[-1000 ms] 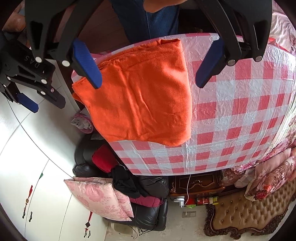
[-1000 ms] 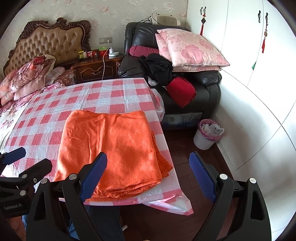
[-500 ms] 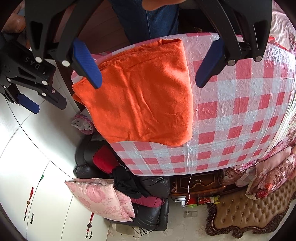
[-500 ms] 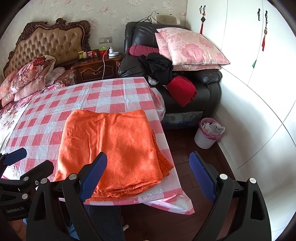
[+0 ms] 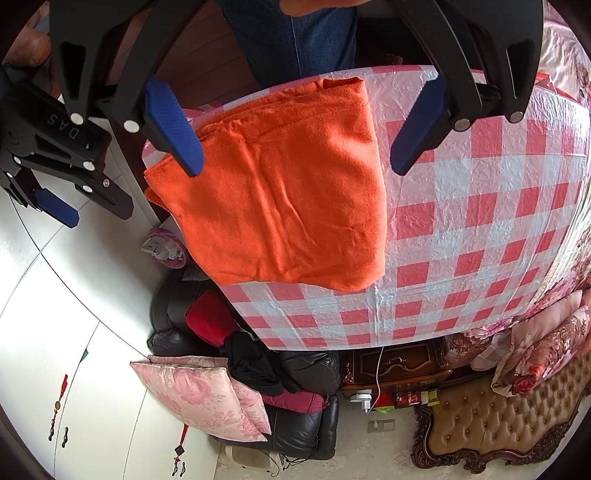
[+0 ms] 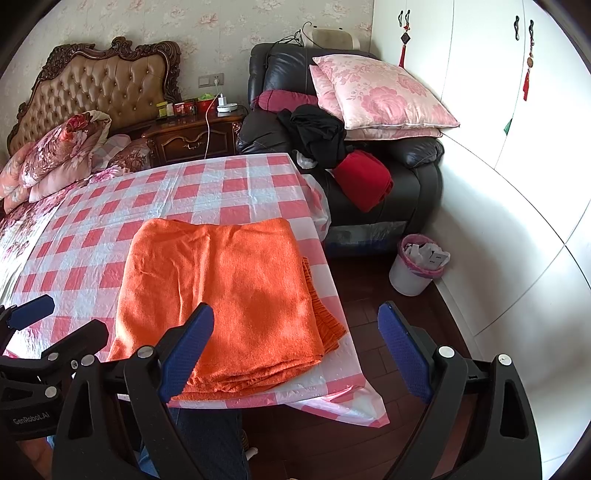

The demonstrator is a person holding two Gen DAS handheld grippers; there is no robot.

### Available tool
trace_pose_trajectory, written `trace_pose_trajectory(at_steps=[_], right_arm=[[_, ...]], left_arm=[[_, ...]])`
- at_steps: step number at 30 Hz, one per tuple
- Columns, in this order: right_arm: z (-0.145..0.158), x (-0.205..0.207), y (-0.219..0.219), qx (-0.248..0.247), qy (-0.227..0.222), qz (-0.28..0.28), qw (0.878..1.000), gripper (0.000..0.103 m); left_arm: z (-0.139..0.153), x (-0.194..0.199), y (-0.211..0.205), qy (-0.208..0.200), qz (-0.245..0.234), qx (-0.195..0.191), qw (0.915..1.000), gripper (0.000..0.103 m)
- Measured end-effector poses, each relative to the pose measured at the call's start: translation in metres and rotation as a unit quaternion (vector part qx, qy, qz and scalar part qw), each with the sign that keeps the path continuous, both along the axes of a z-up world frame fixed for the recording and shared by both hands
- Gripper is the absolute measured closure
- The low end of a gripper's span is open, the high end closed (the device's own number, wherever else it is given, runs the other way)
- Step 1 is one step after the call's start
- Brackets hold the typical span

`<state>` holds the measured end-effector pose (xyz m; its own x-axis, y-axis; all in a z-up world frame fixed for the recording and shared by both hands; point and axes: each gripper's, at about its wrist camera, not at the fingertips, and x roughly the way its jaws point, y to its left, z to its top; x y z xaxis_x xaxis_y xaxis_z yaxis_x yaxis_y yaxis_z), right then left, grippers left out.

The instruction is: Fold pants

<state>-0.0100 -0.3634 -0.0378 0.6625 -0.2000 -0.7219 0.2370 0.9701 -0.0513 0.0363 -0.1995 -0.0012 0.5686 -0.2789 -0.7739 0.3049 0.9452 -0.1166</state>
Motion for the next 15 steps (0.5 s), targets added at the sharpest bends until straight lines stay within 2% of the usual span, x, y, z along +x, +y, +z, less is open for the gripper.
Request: trace_pose_trajectory(at_steps=[4, 11, 14, 15], right_arm=[[0.000, 0.000, 0.000, 0.000, 0.000, -0.001, 1.000, 0.016], [-0.004, -0.001, -0.001, 0.004, 0.001, -0.006, 1.000, 0.016], [-0.007, -0.001, -0.004, 0.013, -0.002, -0.011, 1.000, 0.015], [-0.009, -0.001, -0.005, 0.016, -0.003, -0.012, 1.000, 0.015]], left_arm=[[0.000, 0.000, -0.001, 0.000, -0.003, -0.004, 1.0000, 0.002], [0.001, 0.001, -0.002, 0.007, -0.047, -0.042, 0.9980, 0.002], [0.008, 0.006, 0.030, -0.014, -0.045, -0.078, 0.9959, 0.002], [0.009, 0.008, 0.050, -0.027, -0.030, -0.081, 0.9959, 0.002]])
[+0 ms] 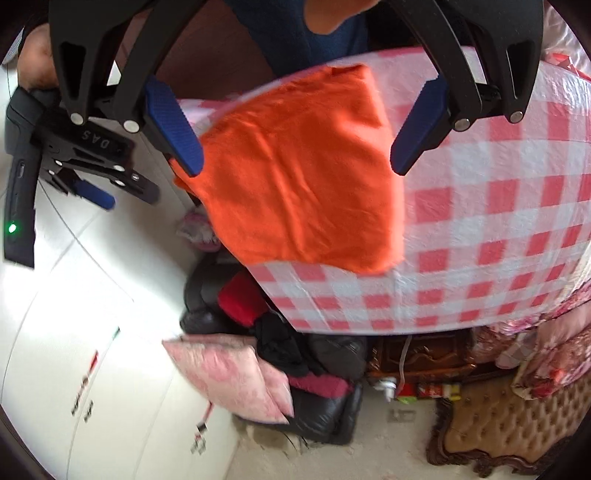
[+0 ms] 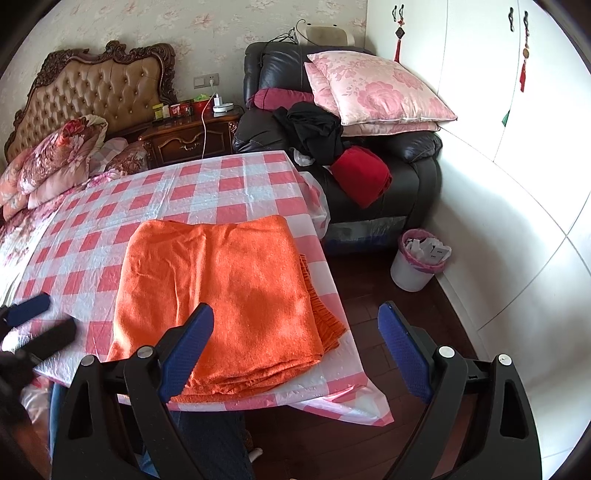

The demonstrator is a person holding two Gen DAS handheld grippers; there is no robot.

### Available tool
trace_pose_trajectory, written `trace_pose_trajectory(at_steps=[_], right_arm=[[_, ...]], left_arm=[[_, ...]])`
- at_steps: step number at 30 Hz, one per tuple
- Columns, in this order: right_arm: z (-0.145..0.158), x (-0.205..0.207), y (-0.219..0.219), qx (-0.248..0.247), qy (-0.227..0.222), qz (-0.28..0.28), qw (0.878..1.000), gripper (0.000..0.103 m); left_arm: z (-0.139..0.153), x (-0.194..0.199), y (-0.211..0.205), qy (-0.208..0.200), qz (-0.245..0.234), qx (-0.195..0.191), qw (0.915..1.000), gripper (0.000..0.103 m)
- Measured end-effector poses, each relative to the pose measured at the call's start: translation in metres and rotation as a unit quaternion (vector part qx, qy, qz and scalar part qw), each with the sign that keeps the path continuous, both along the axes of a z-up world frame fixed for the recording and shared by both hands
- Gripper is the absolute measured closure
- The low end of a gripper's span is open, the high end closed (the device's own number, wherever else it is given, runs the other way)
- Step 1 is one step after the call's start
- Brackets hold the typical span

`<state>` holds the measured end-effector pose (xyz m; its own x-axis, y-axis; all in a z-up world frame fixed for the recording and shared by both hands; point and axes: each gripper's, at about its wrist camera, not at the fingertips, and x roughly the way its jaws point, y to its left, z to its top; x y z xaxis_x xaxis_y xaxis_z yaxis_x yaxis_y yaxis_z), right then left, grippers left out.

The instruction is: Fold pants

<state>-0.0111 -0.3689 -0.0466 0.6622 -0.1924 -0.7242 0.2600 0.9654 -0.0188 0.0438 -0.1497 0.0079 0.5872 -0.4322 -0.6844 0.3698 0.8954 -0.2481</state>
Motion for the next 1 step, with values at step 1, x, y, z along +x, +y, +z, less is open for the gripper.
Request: trace_pose_trajectory(at_steps=[1], right_arm=[[-0.0026, 0.0012, -0.0009, 0.004, 0.000, -0.003, 1.000, 0.015]], left_arm=[[0.0001, 0.0024, 0.0255, -0.012, 0.025, 0.000, 0.9996, 0.002]])
